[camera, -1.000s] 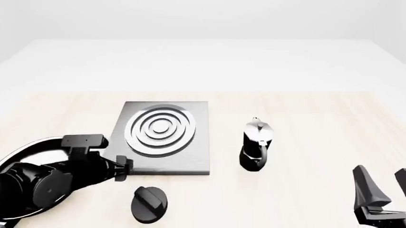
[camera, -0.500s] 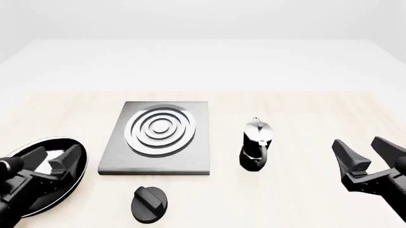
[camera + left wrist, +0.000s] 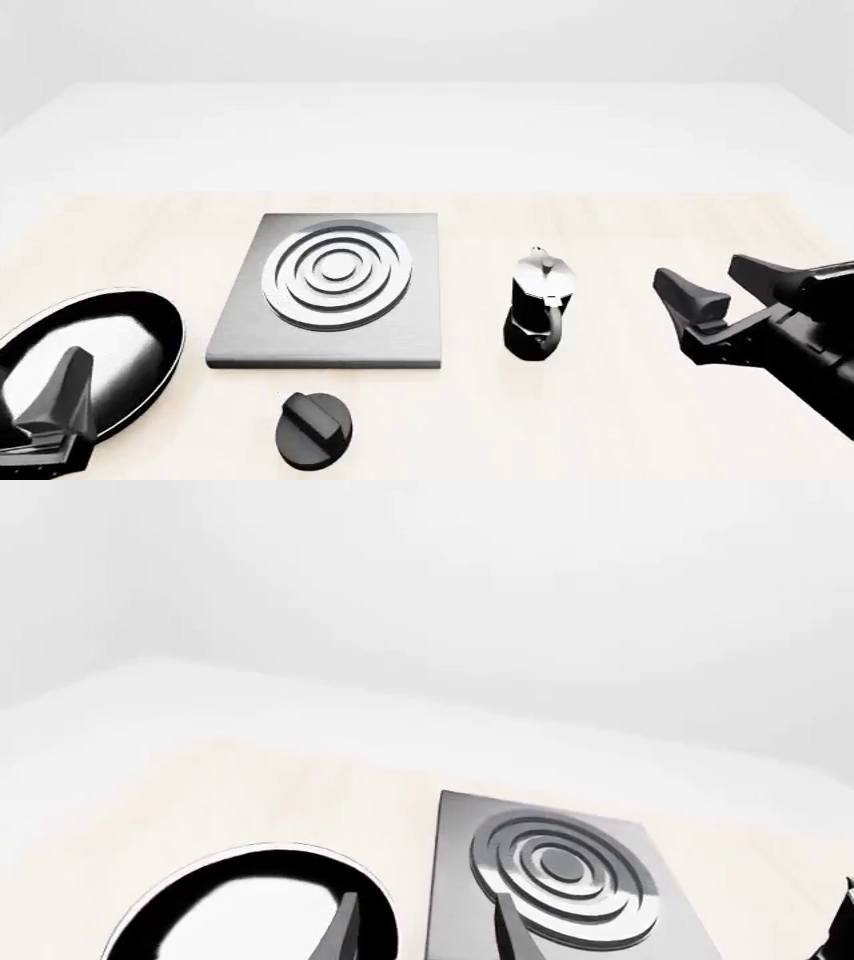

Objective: Turn on the stove and put the moka pot on it.

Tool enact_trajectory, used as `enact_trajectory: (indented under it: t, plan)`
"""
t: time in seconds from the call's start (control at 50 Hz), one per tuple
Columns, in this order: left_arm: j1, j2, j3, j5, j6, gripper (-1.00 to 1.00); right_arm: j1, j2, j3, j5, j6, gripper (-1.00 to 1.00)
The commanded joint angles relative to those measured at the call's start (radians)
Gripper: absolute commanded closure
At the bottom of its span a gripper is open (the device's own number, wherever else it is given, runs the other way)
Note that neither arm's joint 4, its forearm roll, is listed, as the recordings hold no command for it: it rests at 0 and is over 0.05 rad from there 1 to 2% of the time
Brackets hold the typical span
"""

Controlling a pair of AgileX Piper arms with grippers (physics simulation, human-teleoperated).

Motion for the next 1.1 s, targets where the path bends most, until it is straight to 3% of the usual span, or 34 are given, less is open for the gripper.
enact_trajectory:
  t: [0.02, 0.68, 1.1]
  plan:
    - [0.015, -0.045, 0.026, -0.012, -0.002, -1.0, 0.06, 0.078, -0.009, -0.031, 0.023, -1.0]
    - [0.023, -0.045, 0.026, -0.023, 0.027, -1.0, 0.121, 0.303, 0.046, -0.255, 0.068, -1.0]
    - [0.018, -0.045, 0.026, -0.016, 0.039, -1.0, 0.163, 0.444, 0.077, -0.398, 0.142, -1.0]
